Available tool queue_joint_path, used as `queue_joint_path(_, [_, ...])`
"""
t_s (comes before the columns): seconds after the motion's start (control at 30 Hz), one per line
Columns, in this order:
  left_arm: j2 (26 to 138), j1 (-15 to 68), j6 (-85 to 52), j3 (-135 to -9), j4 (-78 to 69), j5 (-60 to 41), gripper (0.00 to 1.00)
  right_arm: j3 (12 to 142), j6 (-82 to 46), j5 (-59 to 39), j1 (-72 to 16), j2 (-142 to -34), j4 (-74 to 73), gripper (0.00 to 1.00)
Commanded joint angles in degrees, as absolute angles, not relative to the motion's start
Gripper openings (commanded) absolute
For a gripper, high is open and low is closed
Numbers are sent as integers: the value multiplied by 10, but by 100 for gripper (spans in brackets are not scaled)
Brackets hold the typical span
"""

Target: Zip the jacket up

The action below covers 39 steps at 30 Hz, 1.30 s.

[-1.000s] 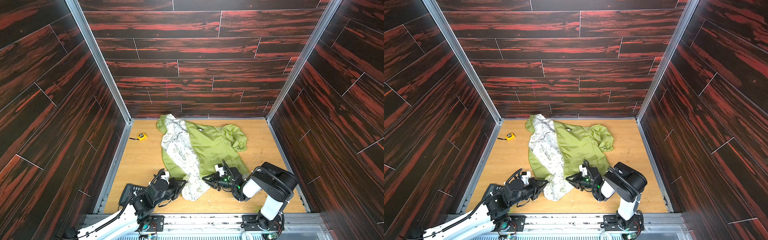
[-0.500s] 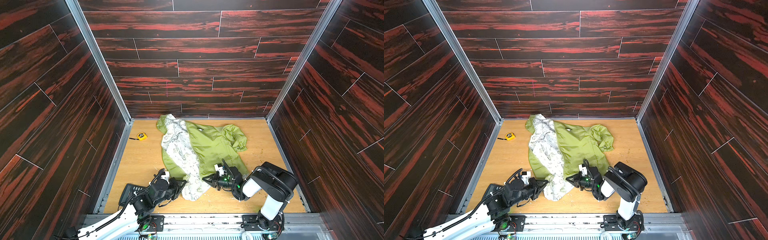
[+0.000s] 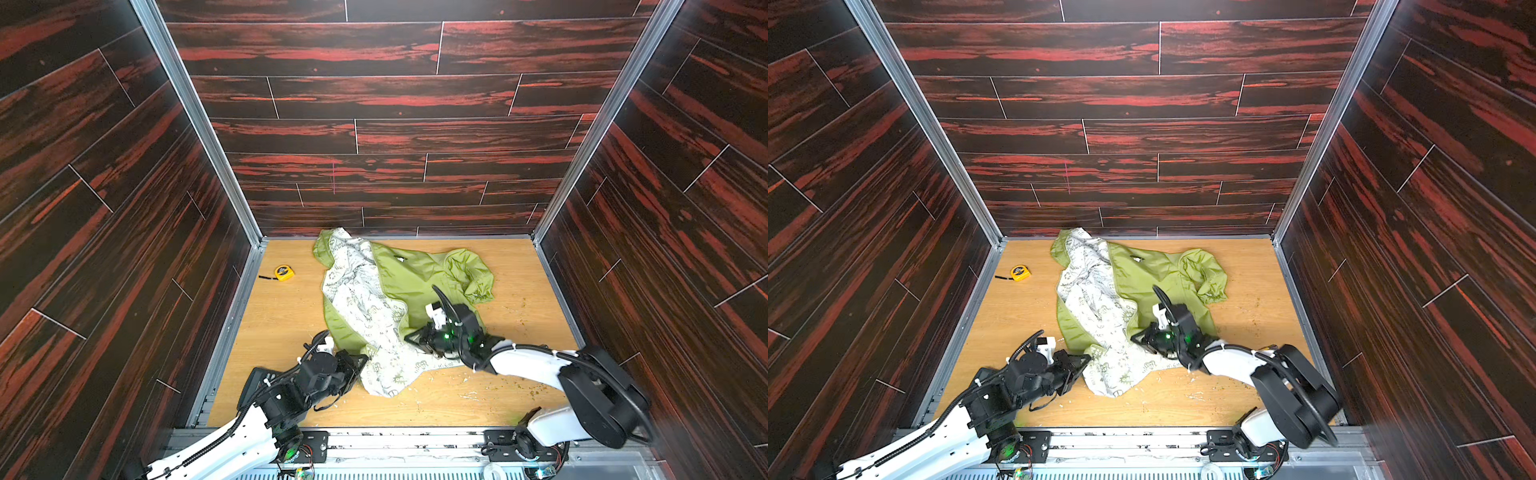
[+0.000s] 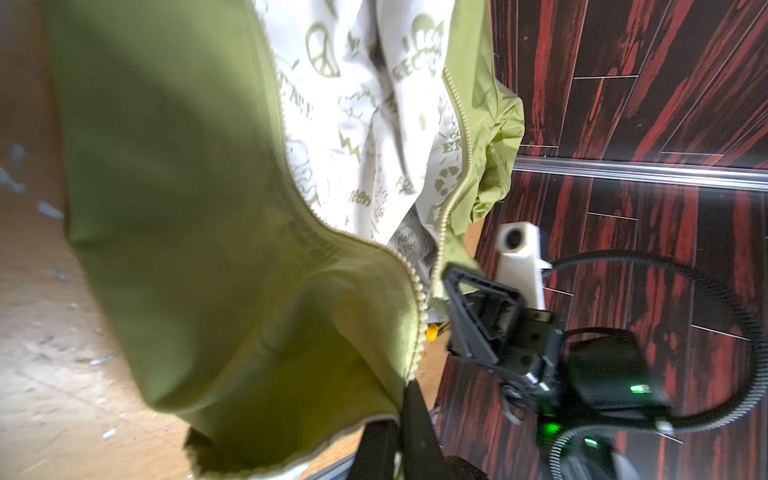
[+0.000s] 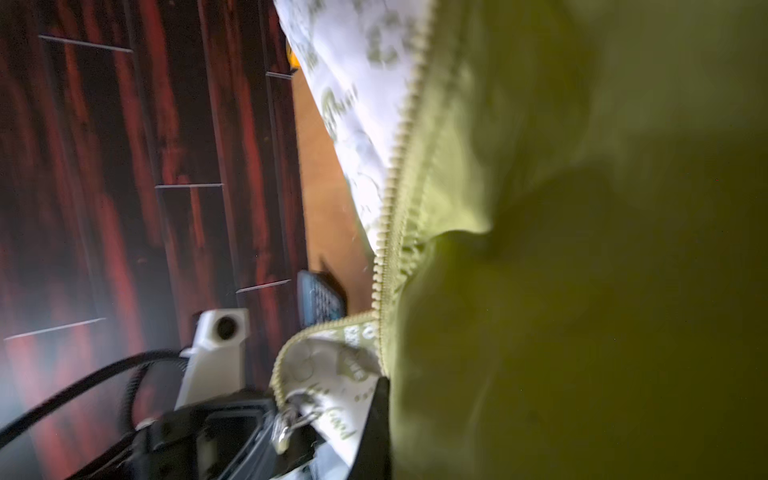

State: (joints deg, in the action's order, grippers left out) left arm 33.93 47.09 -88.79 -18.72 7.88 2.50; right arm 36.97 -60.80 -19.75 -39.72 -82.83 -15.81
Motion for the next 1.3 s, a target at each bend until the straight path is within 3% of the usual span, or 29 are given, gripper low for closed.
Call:
queue_joint_path(0.0, [352,454,-820,-244,171,49,0,446,-465,-79,-395,-809,146,0])
queue_joint_path(0.13, [396,430,-775,-300,218,56,0,550,-426,45,-395,-834,306,0])
queue_joint_path(0.33, [543,423,-655,-451,325,77,0,608,-433,139,-395,-814,367,0])
queue_joint_path(0.47, [605,423,-559,-514,304,50,0,650,-407,162,-395,-804,367,0])
queue_joint_path(0.6, [609,423,-537,-537,277,96,0,718,-386,179,-392,-824,405,0])
queue_joint_path(0.83, [581,411,-564,-495,138,89,0,756,-366,25,-366,-829,366,0])
queue_joint_path(1.07, [603,406,-565,-464,-20,45,0,780,-379,-20,-364,-811,318,0])
queue_joint_path(1.27, [625,402,-565,-457,-146,9,0,730,-441,-177,-315,-779,169,0])
